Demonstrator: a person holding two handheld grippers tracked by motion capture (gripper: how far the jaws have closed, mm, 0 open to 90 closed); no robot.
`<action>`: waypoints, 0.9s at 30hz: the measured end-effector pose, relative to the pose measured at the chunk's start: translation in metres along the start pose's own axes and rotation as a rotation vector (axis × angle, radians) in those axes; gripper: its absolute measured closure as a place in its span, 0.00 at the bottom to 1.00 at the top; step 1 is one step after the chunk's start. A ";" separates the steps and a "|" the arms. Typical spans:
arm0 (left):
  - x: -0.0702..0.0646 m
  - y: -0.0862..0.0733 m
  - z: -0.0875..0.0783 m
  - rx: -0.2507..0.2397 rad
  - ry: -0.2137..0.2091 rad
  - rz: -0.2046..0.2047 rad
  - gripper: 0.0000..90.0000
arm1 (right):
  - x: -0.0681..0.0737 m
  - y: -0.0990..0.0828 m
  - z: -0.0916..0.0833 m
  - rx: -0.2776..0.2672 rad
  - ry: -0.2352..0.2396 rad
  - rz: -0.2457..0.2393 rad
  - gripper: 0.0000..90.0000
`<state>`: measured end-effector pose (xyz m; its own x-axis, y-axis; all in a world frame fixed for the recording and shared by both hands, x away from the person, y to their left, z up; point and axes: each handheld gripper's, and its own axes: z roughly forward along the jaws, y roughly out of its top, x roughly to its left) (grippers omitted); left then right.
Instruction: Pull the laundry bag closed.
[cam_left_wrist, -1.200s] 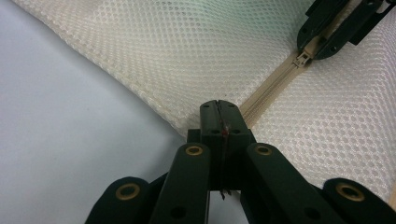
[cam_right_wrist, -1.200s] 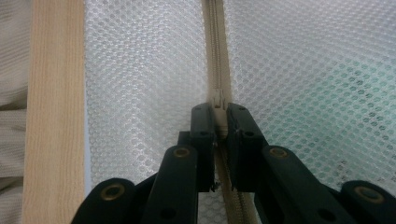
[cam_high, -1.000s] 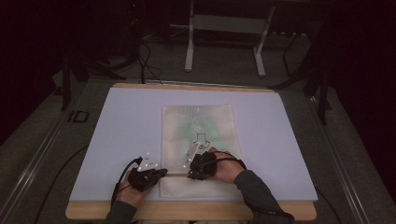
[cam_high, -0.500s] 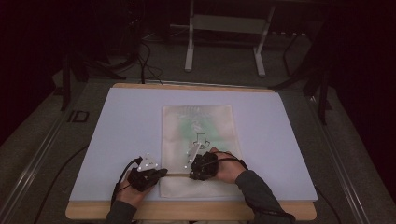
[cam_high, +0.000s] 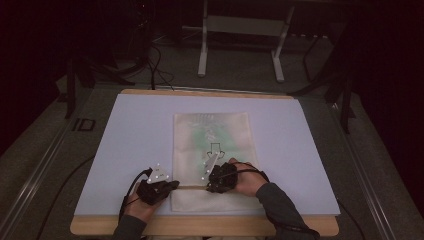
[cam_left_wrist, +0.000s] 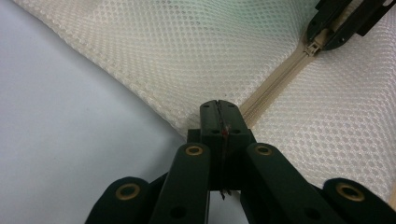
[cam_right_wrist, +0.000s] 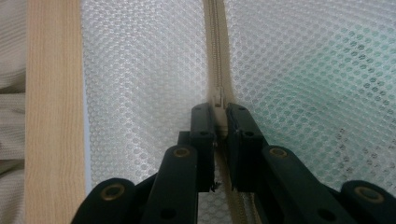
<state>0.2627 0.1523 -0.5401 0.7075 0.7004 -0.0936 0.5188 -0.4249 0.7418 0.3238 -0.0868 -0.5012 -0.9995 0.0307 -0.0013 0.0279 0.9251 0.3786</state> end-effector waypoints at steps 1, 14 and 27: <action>0.000 0.000 0.000 0.000 -0.001 0.000 1.00 | 0.000 0.000 0.000 0.002 -0.002 -0.002 0.91; 0.000 0.000 0.000 0.001 -0.002 0.000 1.00 | -0.001 -0.012 -0.006 0.005 -0.011 0.009 0.91; 0.000 0.000 0.000 0.001 -0.001 0.001 1.00 | -0.001 -0.018 -0.009 0.016 -0.013 0.020 0.91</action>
<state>0.2629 0.1525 -0.5400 0.7084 0.6996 -0.0935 0.5187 -0.4261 0.7412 0.3245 -0.1069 -0.4991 -0.9985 0.0544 -0.0061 0.0485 0.9302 0.3639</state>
